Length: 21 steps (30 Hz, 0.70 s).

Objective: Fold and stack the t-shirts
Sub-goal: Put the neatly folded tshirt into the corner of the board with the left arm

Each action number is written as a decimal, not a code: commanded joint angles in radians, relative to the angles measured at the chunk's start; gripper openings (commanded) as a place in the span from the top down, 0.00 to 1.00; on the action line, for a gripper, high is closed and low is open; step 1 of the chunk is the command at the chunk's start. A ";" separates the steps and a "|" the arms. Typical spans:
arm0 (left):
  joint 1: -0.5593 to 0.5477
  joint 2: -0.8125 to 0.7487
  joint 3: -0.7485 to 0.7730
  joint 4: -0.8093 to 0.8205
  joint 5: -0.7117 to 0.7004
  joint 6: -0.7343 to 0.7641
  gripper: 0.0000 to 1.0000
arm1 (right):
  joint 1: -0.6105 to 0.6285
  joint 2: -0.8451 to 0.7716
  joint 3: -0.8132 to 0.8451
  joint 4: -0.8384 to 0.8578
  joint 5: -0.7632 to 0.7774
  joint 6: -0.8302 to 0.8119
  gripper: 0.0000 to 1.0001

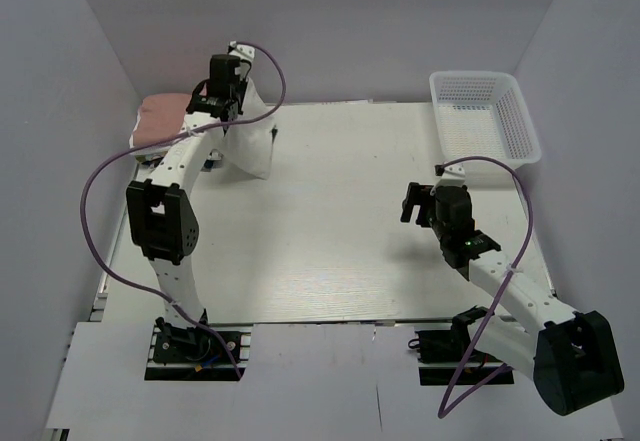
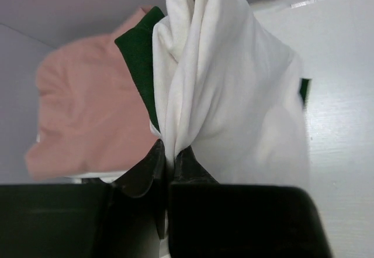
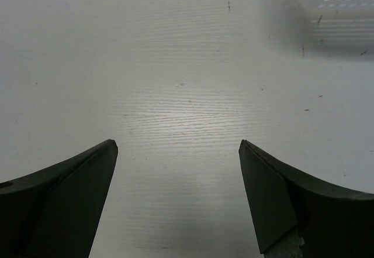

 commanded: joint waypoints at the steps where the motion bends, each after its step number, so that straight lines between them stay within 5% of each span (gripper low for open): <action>1: 0.031 0.003 0.164 -0.044 -0.027 0.060 1.00 | -0.002 -0.013 -0.006 0.064 0.060 -0.027 0.10; 8: 0.111 0.116 0.391 -0.133 -0.049 0.097 1.00 | -0.004 0.025 0.018 0.050 0.075 -0.042 0.10; 21: 0.230 0.121 0.446 -0.078 -0.021 0.138 1.00 | -0.004 0.073 0.054 0.028 0.069 -0.041 0.10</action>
